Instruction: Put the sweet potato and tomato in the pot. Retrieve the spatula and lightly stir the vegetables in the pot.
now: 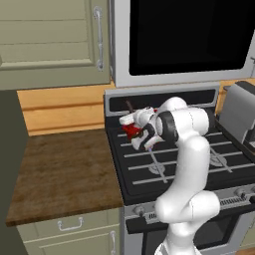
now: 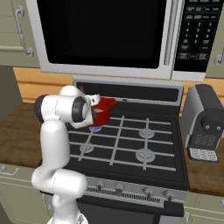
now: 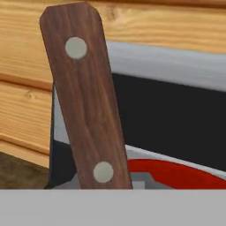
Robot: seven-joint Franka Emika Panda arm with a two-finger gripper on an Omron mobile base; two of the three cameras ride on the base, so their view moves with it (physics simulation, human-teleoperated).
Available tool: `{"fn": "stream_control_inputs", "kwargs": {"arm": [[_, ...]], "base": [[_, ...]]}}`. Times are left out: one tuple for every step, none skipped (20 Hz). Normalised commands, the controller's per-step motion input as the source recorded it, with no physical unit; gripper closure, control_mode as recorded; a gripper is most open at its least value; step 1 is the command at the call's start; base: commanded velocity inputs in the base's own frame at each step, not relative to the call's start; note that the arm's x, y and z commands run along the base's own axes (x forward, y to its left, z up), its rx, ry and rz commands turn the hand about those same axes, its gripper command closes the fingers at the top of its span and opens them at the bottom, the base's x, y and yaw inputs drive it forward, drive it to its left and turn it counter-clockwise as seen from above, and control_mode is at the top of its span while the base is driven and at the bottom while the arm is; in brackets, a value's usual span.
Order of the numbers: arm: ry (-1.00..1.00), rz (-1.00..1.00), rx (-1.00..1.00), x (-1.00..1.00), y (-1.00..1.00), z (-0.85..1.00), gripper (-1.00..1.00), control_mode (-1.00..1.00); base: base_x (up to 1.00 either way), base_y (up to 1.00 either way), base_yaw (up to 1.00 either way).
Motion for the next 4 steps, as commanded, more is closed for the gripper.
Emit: {"fn": "stream_control_inputs", "kwargs": {"arm": [[0.03, -0.05, -0.01, -0.16, -0.56, -0.16, 1.00, -1.00], [0.09, -0.08, 0.00, -0.20, -0.58, -0.15, 1.00, -1.00], [0.09, -0.10, 0.00, -0.45, -0.51, -0.06, 1.00, -1.00], [0.12, -0.11, 0.00, -0.59, -0.35, 0.00, 1.00, -1.00]], "base": [[0.00, 0.00, 0.00], [0.00, 0.00, 0.00], [0.00, 0.00, 0.00], [0.00, 0.00, 0.00]]}}
